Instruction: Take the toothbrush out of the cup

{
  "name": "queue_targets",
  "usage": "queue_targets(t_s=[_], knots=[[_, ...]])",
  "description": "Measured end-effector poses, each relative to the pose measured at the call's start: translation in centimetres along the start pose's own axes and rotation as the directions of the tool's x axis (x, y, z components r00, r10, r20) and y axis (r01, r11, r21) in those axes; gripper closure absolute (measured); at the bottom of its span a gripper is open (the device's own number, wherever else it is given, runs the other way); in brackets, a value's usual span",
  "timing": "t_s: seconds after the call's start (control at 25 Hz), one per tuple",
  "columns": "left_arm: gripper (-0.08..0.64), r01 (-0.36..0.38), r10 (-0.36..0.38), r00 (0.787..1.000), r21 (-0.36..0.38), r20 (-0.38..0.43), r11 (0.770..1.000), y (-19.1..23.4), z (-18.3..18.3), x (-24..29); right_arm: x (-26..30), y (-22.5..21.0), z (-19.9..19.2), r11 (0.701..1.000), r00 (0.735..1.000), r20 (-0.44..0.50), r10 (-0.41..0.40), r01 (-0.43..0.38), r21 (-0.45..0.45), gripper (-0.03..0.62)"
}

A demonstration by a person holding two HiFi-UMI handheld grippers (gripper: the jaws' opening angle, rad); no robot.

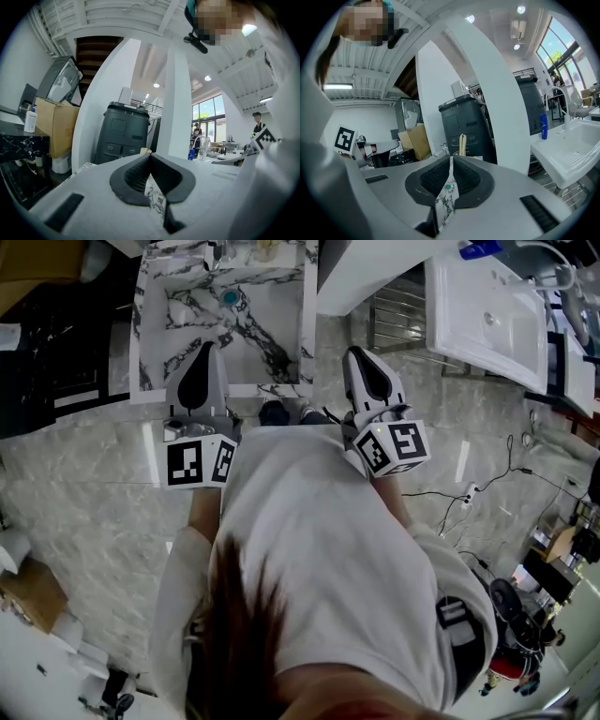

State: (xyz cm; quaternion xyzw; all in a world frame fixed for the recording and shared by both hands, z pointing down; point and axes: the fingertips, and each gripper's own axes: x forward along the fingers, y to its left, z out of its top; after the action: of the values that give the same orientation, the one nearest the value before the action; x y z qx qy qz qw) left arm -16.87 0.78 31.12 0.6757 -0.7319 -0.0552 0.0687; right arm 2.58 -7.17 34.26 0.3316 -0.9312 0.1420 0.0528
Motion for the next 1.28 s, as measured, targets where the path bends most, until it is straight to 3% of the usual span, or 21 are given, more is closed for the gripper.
queue_targets(t_s=[0.36,1.28], knots=[[0.549,0.056,-0.056,0.998,-0.013,-0.006,0.998,0.7,0.1,1.3,0.9,0.3,0.8,0.999,0.999,0.021,-0.046,0.046,-0.012,0.563],[0.549,0.044,-0.043,0.999,-0.010,0.015,0.999,1.4,0.9,3.7,4.4,-0.7,2.6,0.999,0.997,0.074,-0.033,0.034,-0.004,0.563]])
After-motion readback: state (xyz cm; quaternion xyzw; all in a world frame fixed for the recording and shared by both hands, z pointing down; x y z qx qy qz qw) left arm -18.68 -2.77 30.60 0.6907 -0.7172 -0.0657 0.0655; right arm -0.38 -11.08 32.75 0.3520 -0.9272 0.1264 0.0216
